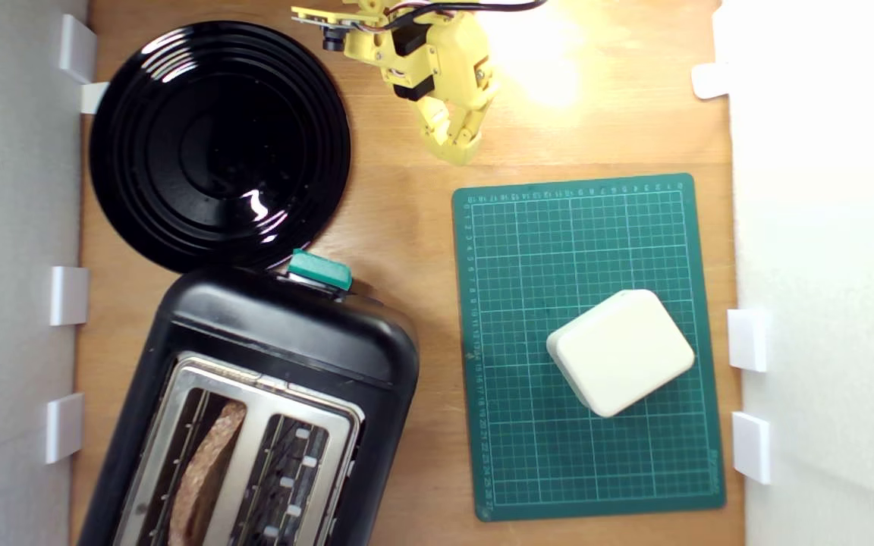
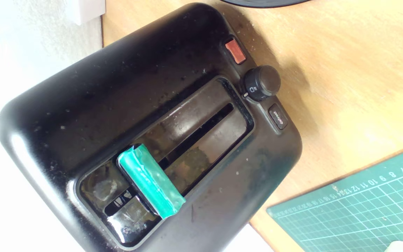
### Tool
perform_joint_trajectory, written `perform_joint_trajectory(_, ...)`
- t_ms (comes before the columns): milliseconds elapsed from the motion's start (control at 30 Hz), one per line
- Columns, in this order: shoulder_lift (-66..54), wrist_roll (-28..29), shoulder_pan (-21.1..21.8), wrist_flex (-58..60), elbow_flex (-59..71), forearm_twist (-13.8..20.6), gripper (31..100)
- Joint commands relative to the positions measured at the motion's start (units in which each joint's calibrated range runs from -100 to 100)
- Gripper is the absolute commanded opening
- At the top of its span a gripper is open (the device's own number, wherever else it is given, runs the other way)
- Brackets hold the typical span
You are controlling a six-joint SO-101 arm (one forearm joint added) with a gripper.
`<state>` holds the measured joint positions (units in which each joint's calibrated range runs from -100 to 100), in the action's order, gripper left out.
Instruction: Start toaster
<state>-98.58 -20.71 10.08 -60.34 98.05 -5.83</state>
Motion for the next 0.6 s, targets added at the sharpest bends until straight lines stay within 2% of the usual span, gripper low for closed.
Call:
perform_joint_trajectory(0, -0.50, -0.23, 0.24, 0.00, 1.13, 0.38, 31.6)
perform_joint_trajectory(567, -0.50, 0.08, 0.24, 0.00, 1.13, 0.48, 31.4)
